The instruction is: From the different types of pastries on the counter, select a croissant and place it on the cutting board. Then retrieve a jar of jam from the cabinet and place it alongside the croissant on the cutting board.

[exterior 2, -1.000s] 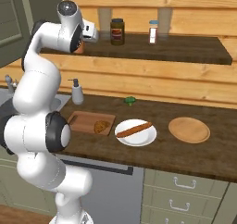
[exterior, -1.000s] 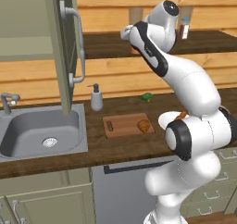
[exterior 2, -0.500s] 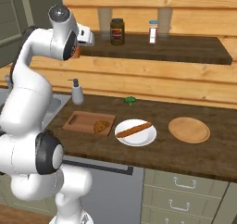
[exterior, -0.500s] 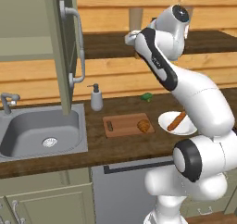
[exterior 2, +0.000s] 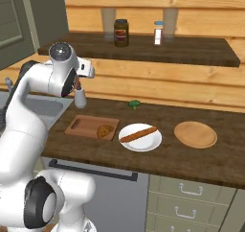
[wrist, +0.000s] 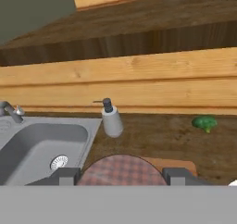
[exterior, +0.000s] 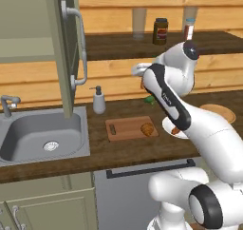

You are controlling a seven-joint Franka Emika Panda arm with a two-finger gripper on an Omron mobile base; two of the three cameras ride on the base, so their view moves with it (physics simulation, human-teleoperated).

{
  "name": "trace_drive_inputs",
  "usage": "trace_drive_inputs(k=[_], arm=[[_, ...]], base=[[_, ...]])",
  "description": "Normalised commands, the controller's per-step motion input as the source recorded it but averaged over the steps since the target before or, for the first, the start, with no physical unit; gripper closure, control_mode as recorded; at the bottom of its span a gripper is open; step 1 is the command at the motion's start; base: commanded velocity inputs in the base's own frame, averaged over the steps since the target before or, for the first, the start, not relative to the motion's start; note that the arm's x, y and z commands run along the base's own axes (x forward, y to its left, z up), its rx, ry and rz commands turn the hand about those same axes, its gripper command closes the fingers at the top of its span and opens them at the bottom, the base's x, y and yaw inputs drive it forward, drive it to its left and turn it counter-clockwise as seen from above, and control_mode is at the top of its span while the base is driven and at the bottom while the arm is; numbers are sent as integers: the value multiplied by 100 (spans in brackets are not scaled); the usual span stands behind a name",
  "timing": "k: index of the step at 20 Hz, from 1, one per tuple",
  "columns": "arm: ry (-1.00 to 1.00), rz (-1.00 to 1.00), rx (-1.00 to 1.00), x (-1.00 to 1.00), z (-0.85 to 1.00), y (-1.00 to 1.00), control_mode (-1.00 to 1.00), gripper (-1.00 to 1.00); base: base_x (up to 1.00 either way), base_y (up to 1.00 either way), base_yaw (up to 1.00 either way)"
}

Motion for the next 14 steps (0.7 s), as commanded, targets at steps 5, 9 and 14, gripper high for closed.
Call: trace_drive_inputs(k=[5,9,14], arm=[[13,5,10,-9,-66,0,-100,100],[13,4,10,11,-67,0,-100,100],[13,7,6,21,-66,4,-100,100]], base=[[0,0,0],[0,0,0],[0,0,0]])
